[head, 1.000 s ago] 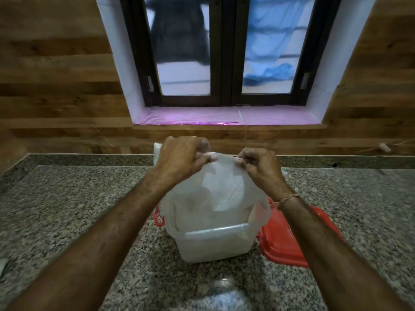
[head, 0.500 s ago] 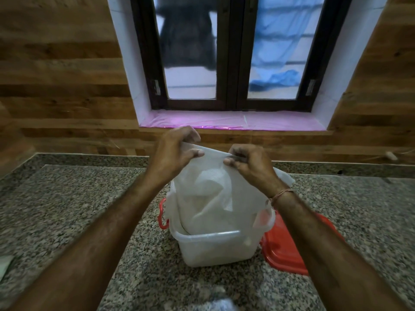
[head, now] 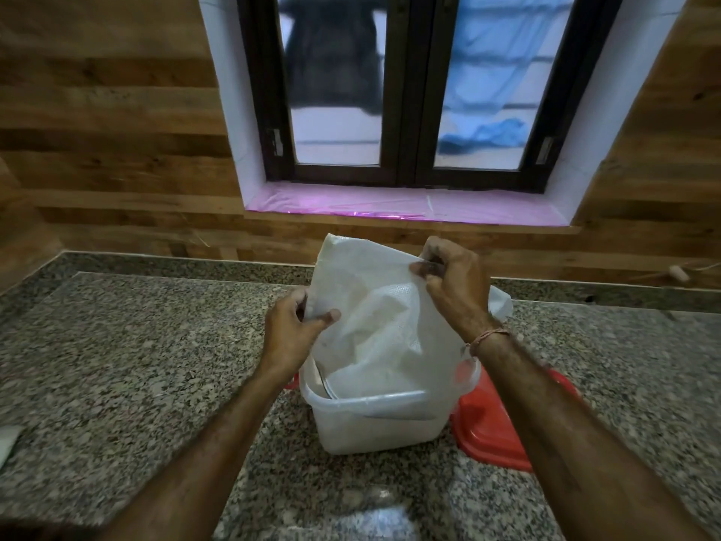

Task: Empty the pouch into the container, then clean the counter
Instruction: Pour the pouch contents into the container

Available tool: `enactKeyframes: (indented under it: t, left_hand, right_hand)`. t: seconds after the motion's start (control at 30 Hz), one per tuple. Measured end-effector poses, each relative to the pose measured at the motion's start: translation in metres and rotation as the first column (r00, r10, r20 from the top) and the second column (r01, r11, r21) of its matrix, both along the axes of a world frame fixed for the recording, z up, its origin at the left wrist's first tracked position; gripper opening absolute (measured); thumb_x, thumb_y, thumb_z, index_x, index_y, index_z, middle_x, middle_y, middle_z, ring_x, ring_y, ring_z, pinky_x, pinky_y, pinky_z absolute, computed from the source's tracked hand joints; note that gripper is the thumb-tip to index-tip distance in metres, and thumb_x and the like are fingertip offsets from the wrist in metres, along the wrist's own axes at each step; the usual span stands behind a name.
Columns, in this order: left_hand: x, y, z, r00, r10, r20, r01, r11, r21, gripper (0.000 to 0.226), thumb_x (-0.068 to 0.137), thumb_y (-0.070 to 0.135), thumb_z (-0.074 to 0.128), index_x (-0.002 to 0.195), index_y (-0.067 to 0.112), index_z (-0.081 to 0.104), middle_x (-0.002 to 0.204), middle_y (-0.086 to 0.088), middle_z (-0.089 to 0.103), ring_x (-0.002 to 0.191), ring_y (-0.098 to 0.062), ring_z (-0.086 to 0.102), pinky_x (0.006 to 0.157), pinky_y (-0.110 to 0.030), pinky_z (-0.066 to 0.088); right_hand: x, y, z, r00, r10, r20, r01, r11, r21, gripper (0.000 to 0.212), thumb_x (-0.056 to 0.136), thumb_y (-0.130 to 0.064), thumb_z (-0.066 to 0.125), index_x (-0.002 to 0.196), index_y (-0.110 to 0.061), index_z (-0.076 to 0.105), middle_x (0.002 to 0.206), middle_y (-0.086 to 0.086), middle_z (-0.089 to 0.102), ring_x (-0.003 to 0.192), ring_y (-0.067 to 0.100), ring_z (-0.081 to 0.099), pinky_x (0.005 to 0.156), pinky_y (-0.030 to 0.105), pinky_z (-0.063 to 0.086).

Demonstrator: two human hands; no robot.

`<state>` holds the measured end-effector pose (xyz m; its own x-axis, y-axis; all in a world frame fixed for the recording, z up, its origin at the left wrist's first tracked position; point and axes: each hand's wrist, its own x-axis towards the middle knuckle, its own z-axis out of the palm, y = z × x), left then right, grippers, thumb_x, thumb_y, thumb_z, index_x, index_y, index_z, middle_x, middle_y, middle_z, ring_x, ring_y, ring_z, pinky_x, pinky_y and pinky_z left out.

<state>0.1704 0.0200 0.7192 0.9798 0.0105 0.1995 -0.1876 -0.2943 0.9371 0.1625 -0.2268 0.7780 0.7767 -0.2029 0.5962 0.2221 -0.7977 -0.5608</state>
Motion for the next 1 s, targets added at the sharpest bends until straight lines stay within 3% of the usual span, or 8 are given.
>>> enactKeyframes:
  t: [0.17, 0.33, 0.47, 0.57, 0.67, 0.83, 0.9, 1.0]
  left_hand:
    - [-0.003, 0.006, -0.015, 0.997, 0.053, 0.048, -0.053, 0.999, -0.009, 0.015, 0.093, 0.025, 0.072, 0.082, 0.015, 0.07, 0.083, -0.005, 0.074, 0.083, -0.03, 0.07, 0.074, -0.055, 0.06]
    - [0.006, 0.009, -0.014, 0.981, 0.163, -0.1, -0.172, 0.982, -0.081, 0.018, 0.092, 0.029, 0.073, 0.078, 0.017, 0.071, 0.084, -0.002, 0.077, 0.086, -0.031, 0.074, 0.075, -0.056, 0.063]
    - [0.001, -0.006, -0.006, 0.991, 0.005, -0.134, -0.016, 0.997, -0.078, 0.022, 0.089, 0.023, 0.077, 0.108, 0.02, 0.066, 0.108, 0.001, 0.074, 0.096, -0.019, 0.072, 0.079, -0.045, 0.064]
    - [-0.007, -0.005, -0.024, 0.991, -0.101, -0.088, 0.116, 0.975, 0.19, 0.064, 0.08, 0.013, 0.083, 0.129, 0.025, 0.044, 0.124, 0.006, 0.064, 0.108, -0.016, 0.063, 0.086, -0.041, 0.06]
    - [-0.001, 0.005, -0.037, 0.996, -0.09, -0.014, 0.088, 0.905, 0.415, 0.074, 0.08, 0.003, 0.076, 0.138, 0.027, 0.038, 0.125, -0.002, 0.067, 0.109, -0.026, 0.065, 0.085, -0.041, 0.058]
    - [0.025, 0.029, -0.02, 0.976, -0.202, -0.079, 0.213, 0.822, 0.528, 0.058, 0.09, -0.003, 0.064, 0.137, 0.026, 0.046, 0.133, -0.004, 0.064, 0.109, -0.023, 0.068, 0.088, -0.04, 0.059]
    - [0.031, 0.036, -0.011, 0.959, -0.253, -0.131, 0.284, 0.876, 0.39, 0.046, 0.092, 0.005, 0.067, 0.132, 0.025, 0.057, 0.133, 0.003, 0.066, 0.12, -0.02, 0.063, 0.099, -0.04, 0.054]
    - [0.03, 0.039, -0.003, 0.984, -0.168, -0.065, 0.179, 0.954, 0.239, 0.012, 0.096, 0.022, 0.067, 0.106, 0.023, 0.073, 0.104, 0.006, 0.076, 0.098, -0.017, 0.07, 0.081, -0.036, 0.058]
  right_hand:
    - [-0.001, -0.002, -0.002, 0.999, -0.038, -0.008, 0.038, 0.999, 0.037, 0.026, 0.083, -0.015, 0.078, 0.071, -0.019, 0.056, 0.066, -0.016, 0.057, 0.067, 0.001, 0.054, 0.061, 0.035, 0.051]
    - [-0.005, -0.007, 0.012, 0.941, 0.312, -0.129, -0.271, 0.926, 0.262, 0.017, 0.089, -0.015, 0.073, 0.077, -0.01, 0.063, 0.078, -0.006, 0.063, 0.073, 0.005, 0.056, 0.068, 0.023, 0.047]
    - [-0.004, -0.015, 0.01, 0.959, 0.254, -0.129, -0.21, 0.936, 0.284, 0.014, 0.091, -0.022, 0.07, 0.079, -0.015, 0.067, 0.082, -0.005, 0.067, 0.078, 0.009, 0.059, 0.072, 0.036, 0.052]
    - [-0.002, -0.012, 0.005, 0.981, 0.121, -0.152, -0.091, 0.977, 0.193, 0.015, 0.088, -0.031, 0.071, 0.078, -0.02, 0.065, 0.079, -0.01, 0.068, 0.077, 0.009, 0.061, 0.073, 0.045, 0.057]
    - [-0.009, 0.002, 0.006, 0.988, -0.012, -0.156, 0.025, 0.996, 0.08, 0.018, 0.087, -0.032, 0.075, 0.077, -0.022, 0.064, 0.075, -0.012, 0.066, 0.074, 0.009, 0.062, 0.066, 0.037, 0.054]
    - [-0.019, 0.017, 0.007, 0.992, -0.007, -0.127, 0.021, 0.994, 0.108, 0.024, 0.083, -0.028, 0.078, 0.069, -0.023, 0.059, 0.063, -0.014, 0.055, 0.065, 0.007, 0.052, 0.063, 0.036, 0.05]
    - [-0.023, 0.018, 0.004, 0.992, -0.002, -0.126, 0.024, 0.985, 0.172, 0.024, 0.081, -0.031, 0.075, 0.067, -0.023, 0.058, 0.064, -0.013, 0.055, 0.064, 0.008, 0.051, 0.062, 0.038, 0.05]
    - [-0.026, 0.024, 0.003, 0.993, -0.004, -0.118, 0.029, 0.977, 0.21, 0.024, 0.083, -0.027, 0.074, 0.067, -0.022, 0.057, 0.064, -0.012, 0.053, 0.063, 0.007, 0.048, 0.061, 0.032, 0.043]
